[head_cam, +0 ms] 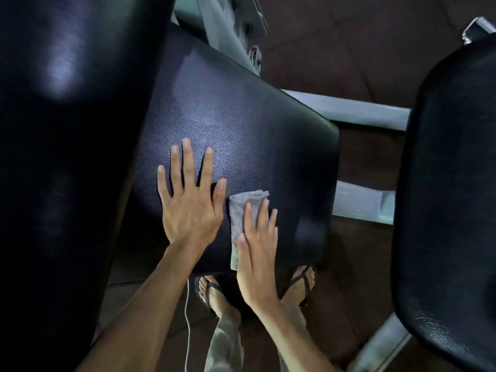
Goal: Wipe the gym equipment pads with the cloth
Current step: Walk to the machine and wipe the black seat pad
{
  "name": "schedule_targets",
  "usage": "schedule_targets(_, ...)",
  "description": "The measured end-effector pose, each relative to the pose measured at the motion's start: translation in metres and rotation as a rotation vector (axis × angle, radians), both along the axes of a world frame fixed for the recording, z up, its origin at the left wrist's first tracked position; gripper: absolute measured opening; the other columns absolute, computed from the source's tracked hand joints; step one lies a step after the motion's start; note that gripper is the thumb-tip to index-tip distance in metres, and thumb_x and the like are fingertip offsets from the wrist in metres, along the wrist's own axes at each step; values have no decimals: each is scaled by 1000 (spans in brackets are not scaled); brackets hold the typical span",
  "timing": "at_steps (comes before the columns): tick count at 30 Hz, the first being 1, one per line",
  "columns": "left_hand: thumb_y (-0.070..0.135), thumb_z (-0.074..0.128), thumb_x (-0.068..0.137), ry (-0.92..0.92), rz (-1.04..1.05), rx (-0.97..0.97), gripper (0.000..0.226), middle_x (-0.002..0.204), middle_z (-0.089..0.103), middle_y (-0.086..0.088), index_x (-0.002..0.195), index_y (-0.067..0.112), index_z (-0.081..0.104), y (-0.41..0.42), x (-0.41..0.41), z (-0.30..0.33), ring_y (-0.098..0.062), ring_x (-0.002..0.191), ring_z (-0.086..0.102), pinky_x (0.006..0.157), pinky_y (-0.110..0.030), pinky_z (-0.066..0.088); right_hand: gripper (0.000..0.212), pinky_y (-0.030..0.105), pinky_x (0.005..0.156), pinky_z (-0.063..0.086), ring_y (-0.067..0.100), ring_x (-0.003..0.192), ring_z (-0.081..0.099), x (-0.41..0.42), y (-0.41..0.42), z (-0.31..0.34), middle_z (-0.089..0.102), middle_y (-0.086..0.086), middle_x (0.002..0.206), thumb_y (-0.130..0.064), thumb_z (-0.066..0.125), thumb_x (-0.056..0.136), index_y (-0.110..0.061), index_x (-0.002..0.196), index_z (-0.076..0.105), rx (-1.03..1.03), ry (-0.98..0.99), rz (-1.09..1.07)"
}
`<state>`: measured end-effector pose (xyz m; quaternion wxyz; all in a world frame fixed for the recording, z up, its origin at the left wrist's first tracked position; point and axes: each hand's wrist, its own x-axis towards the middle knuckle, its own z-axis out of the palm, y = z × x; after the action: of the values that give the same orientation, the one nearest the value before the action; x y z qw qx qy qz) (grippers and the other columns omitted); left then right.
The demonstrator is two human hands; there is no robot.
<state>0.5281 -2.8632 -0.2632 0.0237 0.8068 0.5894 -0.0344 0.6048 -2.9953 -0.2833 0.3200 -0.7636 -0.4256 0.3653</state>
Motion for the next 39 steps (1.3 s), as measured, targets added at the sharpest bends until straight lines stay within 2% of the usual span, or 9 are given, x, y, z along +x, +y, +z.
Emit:
schedule_targets(3,57,1,101,10,-1,-16,67,169,1,-10,160,27,14,-1,-1,1,-28,157,0,124,-50,0,51,24,123,-4,2,152,-12,7,10,13,-10,-16,166,-27,29,108,-32,157,17,88,344,-262)
schedule_targets(5,60,2,101,8,-9,-18,69,169,0,-11,160,26,14,0,-1,3,-28,157,0,124,-52,2,50,18,122,4,-2,151,-2,21,18,17,-2,-13,167,-22,31,108,-30,157,21,141,424,-385)
schedule_targets(10,60,12,102,-42,-70,-32,71,169,5,-13,160,19,15,-16,-1,6,-29,157,3,124,-54,4,54,46,126,5,9,154,-10,73,0,-29,-3,-4,168,-38,30,106,-31,157,18,13,41,-240)
schedule_targets(16,37,34,101,-16,-278,-41,62,167,13,-16,158,14,24,-117,32,-13,-30,155,13,122,-52,11,60,54,121,-2,21,154,-15,87,-11,-51,-12,-1,167,-51,14,102,-33,158,3,-181,-360,10)
schedule_targets(23,39,23,103,91,-284,-61,63,169,5,-9,161,17,13,-59,43,-27,-25,156,5,125,-51,5,59,54,122,-2,20,153,-17,86,-12,-55,-13,-3,167,-53,14,103,-36,158,1,-188,-364,12)
schedule_targets(27,48,14,104,91,-309,-76,64,169,-6,-6,161,21,0,23,74,-19,-23,156,-8,122,-50,-11,58,53,122,-4,18,153,-18,85,-11,-56,-14,-6,166,-55,10,102,-39,157,-1,-191,-355,5)
schedule_targets(31,53,16,103,132,-320,-116,68,169,-12,-6,161,21,-4,100,105,-9,-23,155,-13,120,-53,-13,60,51,121,-4,19,154,-15,85,-12,-57,-11,-6,167,-57,9,101,-39,157,1,-172,-359,0)
schedule_targets(34,48,23,102,99,-318,-112,69,169,-8,-7,161,20,1,95,99,-9,-24,156,-10,122,-52,-11,61,51,122,-4,18,154,-15,88,-13,-55,-11,-6,167,-59,8,100,-39,157,2,-166,-339,5)
schedule_targets(39,44,28,100,35,-321,-82,70,169,-1,-9,161,17,7,4,60,-12,-27,156,-3,125,-51,0,60,51,123,-3,14,152,-19,93,-14,-47,-14,-10,166,-59,14,101,-42,156,1,-155,-276,24)
